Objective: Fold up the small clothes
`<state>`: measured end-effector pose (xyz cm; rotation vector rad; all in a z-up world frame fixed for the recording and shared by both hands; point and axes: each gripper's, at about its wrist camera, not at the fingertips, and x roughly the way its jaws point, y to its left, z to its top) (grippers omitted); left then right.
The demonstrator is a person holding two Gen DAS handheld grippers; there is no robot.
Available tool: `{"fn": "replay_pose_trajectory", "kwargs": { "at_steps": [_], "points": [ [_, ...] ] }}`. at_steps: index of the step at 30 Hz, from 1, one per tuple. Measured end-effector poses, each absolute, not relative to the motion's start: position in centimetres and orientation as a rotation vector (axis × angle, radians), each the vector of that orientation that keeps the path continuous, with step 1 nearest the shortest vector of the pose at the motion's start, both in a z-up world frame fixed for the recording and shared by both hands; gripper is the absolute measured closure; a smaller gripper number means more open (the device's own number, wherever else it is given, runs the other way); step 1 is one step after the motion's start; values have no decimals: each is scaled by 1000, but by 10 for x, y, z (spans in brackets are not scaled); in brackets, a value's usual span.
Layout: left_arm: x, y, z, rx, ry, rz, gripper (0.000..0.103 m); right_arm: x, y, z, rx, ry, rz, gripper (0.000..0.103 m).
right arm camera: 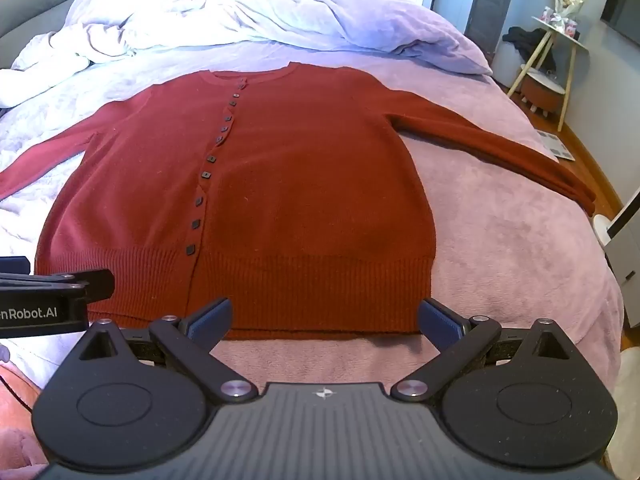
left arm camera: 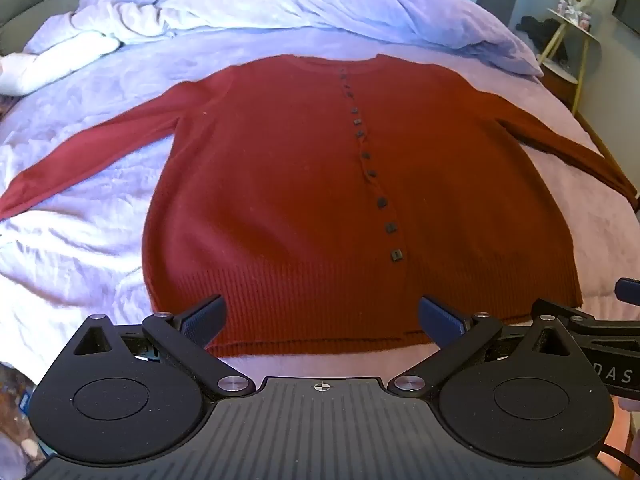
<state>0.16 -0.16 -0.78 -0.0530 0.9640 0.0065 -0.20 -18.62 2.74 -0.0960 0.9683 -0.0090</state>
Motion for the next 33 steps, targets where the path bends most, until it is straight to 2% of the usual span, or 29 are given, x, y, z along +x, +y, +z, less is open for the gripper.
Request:
{"fn": "replay_pose_trajectory", "kwargs": {
  "at_steps": [33],
  "points": [
    [-1,0,-9,-53,972,10,0,-3,-185,29,-94,959,-7,4]
  ]
}}
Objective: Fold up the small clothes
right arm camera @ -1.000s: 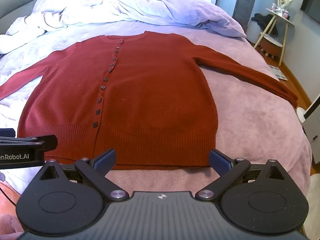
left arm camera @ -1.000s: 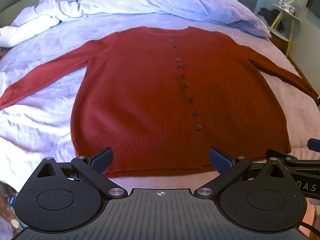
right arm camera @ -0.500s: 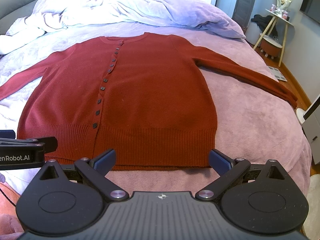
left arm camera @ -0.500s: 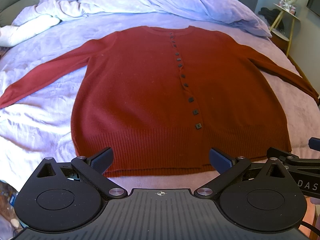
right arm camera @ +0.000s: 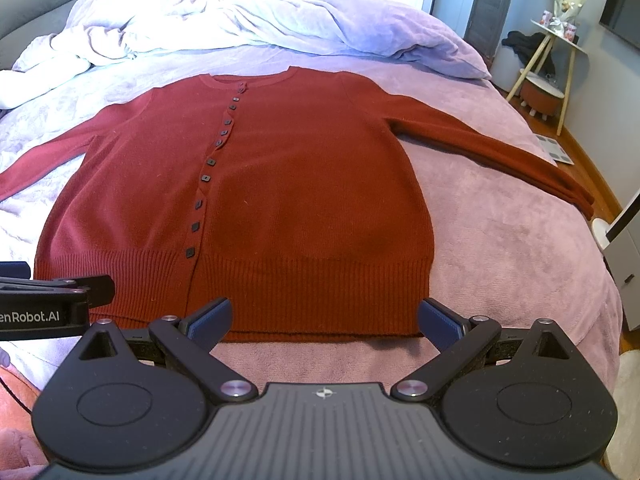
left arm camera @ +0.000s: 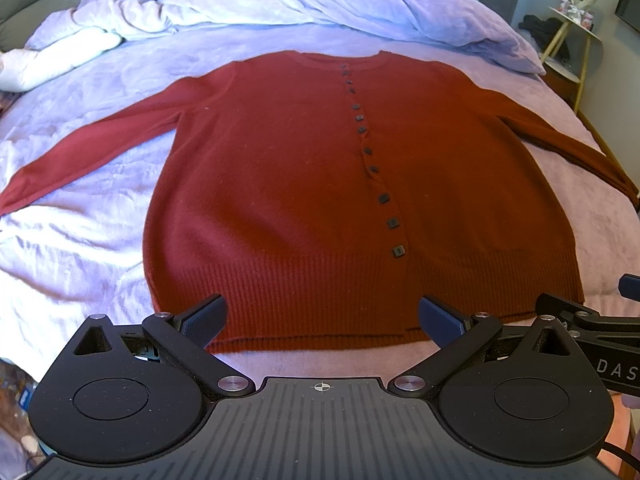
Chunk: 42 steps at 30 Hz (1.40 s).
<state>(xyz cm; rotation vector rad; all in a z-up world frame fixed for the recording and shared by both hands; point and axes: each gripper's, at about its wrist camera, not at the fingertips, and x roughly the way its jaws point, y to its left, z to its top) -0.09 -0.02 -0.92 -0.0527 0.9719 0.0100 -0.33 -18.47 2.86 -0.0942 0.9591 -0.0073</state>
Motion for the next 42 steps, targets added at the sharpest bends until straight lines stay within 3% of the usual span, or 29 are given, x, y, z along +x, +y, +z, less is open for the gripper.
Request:
{"fn": "replay_pose_trajectory", "kwargs": {
  "at_steps": [42],
  "points": [
    [-3,6,-11,-61,989,16,0,-2,-187,29,-77,952,1,4]
  ]
}}
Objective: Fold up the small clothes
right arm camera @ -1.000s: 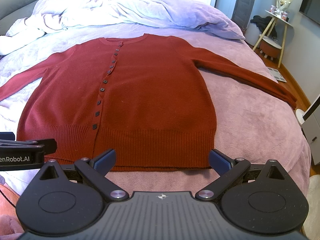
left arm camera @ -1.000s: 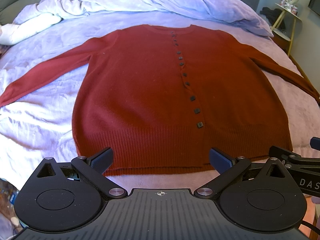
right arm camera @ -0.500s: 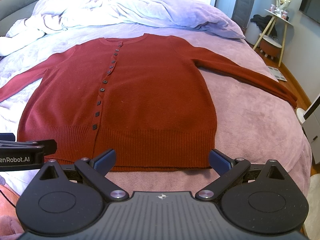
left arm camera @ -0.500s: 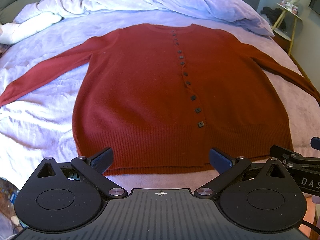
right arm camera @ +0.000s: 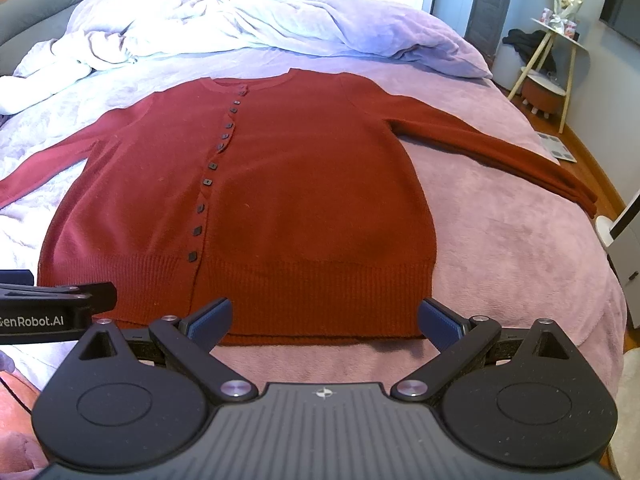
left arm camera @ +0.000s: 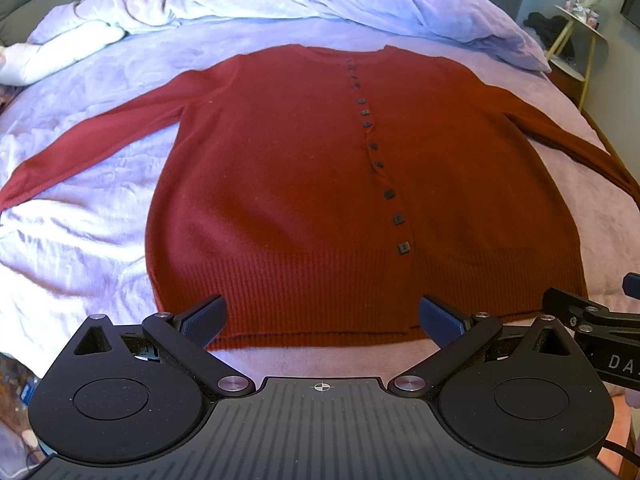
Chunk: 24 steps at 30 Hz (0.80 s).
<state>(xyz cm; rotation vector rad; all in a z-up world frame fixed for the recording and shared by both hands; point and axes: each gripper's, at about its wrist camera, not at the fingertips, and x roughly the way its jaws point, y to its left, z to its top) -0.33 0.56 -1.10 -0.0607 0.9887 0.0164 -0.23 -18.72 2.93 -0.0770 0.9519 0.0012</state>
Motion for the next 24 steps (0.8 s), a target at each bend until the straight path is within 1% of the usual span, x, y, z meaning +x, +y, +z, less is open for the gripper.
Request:
{"fn": "replay_pose_trajectory", "kwargs": {
  "at_steps": [24],
  "points": [
    [12,6,-12,-77,1023,24,0,0,-200,21,58,930,47,4]
  ]
}}
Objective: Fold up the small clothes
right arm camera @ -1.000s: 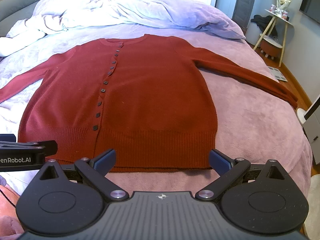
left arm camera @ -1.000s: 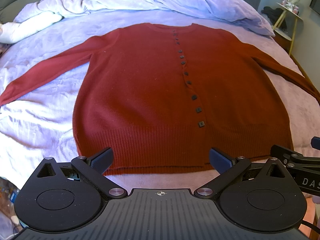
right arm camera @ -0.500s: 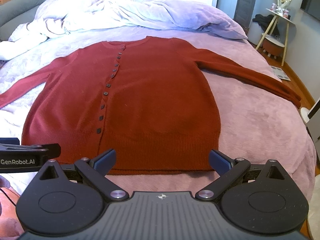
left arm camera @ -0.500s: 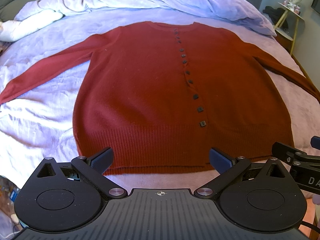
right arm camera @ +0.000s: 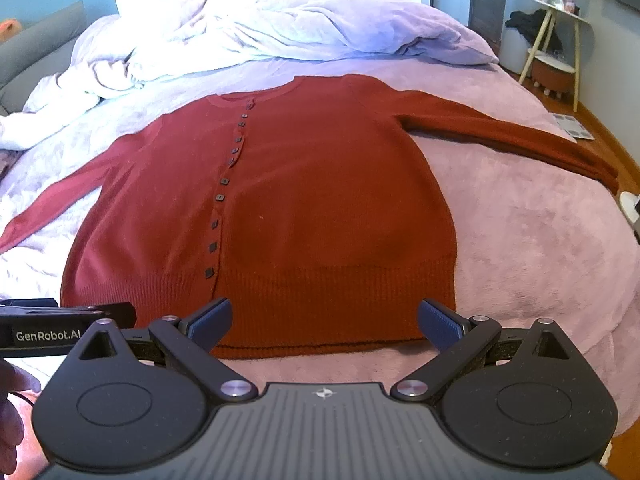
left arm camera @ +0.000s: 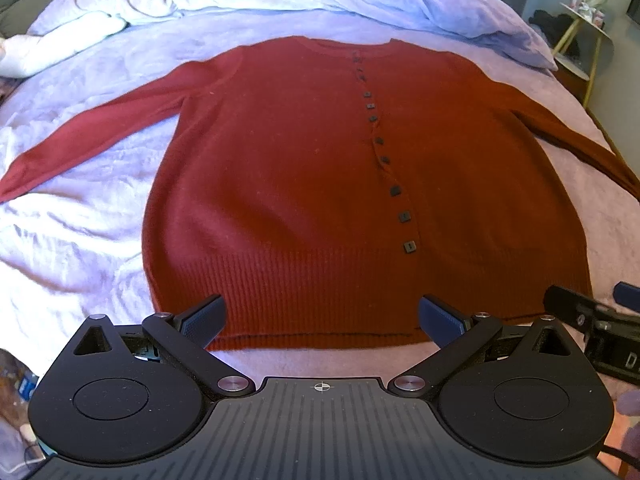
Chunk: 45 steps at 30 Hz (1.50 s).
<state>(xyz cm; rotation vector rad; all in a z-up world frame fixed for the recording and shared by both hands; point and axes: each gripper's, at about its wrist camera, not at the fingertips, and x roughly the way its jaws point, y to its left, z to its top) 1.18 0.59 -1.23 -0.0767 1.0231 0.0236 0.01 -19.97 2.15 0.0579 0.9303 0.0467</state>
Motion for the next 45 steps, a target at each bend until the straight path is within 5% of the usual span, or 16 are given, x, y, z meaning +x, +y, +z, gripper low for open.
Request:
{"fn": "replay_pose_trajectory", "kwargs": {
  "at_steps": [24,27,32,45],
  "points": [
    [53,-7,-25,-77,1008,-11,0,26,-268,-20,533,923,250,6],
    [66,-7,-24,-64,960,25,0,43,-303,-22,609,879,209,20],
    [89,-4,-33,-40,907,104,0,83,-397,-28,706,722,-55,58],
    [115,12,-61,-33,1005,165,0,141,-567,-89,1166,498,-479,67]
  ]
}}
